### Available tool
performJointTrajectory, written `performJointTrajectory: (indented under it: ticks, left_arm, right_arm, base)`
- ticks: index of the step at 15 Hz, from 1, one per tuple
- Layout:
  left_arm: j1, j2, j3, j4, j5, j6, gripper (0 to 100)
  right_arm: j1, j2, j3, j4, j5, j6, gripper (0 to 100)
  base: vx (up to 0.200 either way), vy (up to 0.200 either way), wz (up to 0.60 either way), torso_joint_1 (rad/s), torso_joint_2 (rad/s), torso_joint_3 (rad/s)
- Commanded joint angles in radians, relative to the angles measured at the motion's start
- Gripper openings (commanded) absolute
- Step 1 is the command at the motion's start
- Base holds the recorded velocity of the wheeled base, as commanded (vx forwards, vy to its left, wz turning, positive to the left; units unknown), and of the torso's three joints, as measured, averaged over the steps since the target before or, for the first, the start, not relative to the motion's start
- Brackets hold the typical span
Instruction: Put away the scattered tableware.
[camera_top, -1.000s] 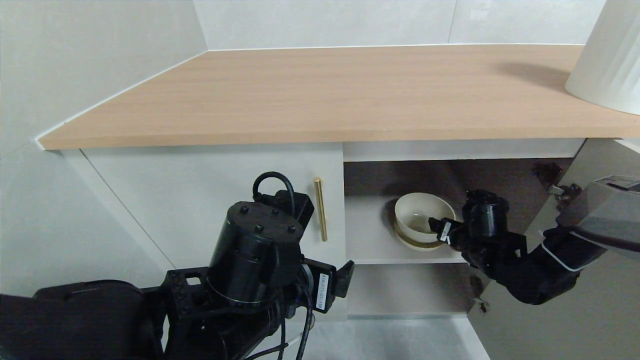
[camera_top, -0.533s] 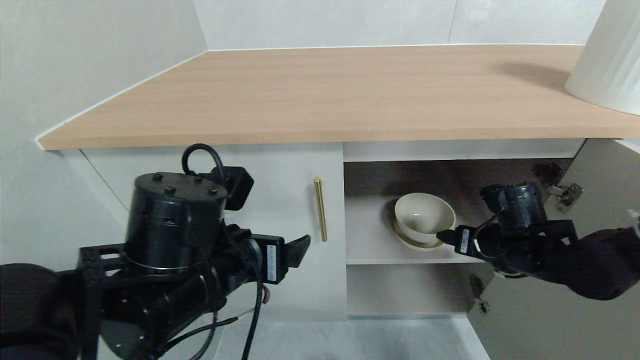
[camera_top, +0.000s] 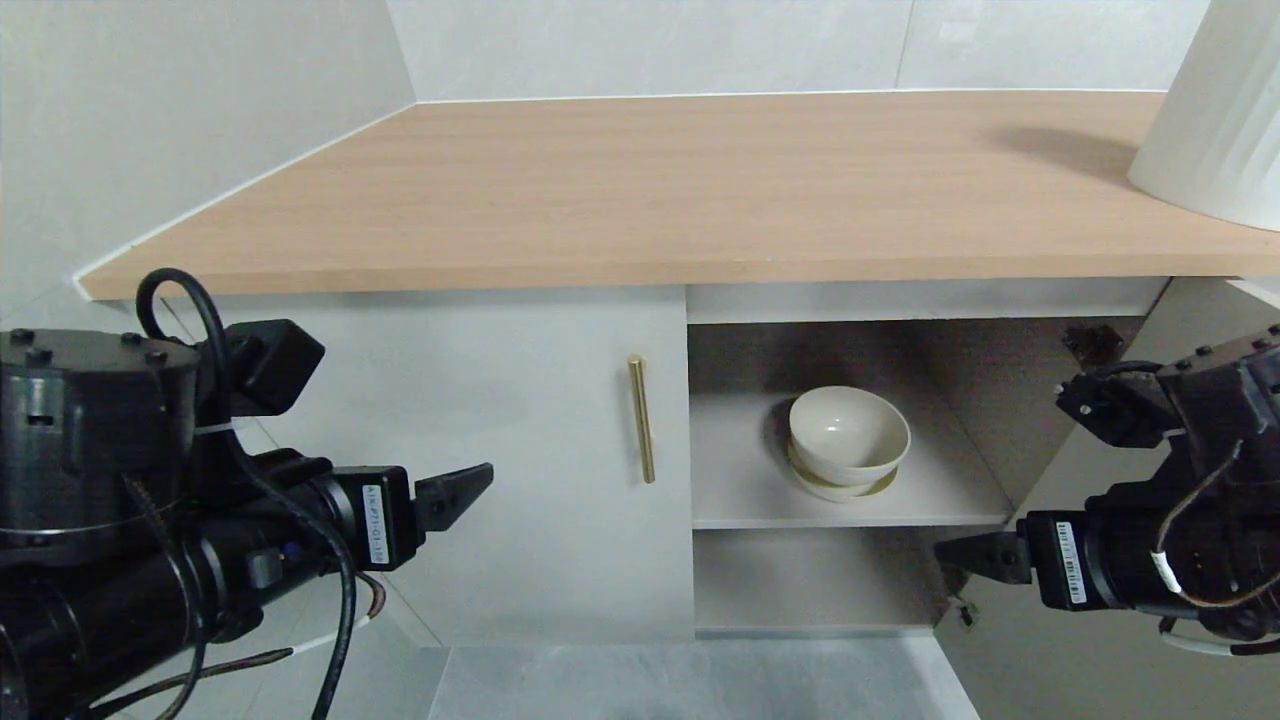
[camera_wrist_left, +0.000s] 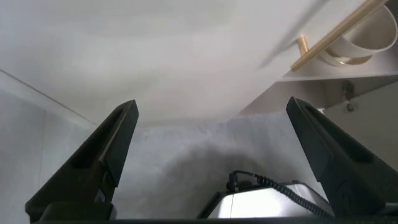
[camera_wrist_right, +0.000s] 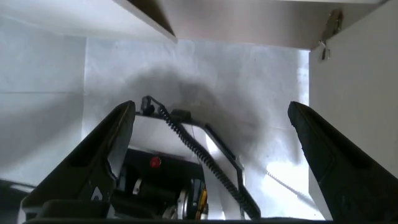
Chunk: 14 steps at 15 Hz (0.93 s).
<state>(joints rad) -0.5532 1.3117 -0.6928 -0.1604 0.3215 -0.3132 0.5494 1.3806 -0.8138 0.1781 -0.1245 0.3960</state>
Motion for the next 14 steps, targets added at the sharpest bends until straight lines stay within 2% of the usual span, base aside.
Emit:
performJointTrajectory:
  ticks: [1, 14]
  left_arm:
    - [0.010, -0.006, 0.010, 0.001, 0.001, 0.000, 100]
    - [0.002, -0.006, 0.036, -0.001, 0.007, 0.000, 100]
  right_arm:
    - [0.014, -0.028, 0.019, 0.000, 0.000, 0.001, 100]
    - [0.053, -0.034, 0.048, -0.002, -0.006, -0.002, 100]
  base:
    - [0.000, 0.000, 0.00, 0.000, 0.00, 0.000]
    - [-0.200, 0.000, 0.00, 0.002, 0.00, 0.002]
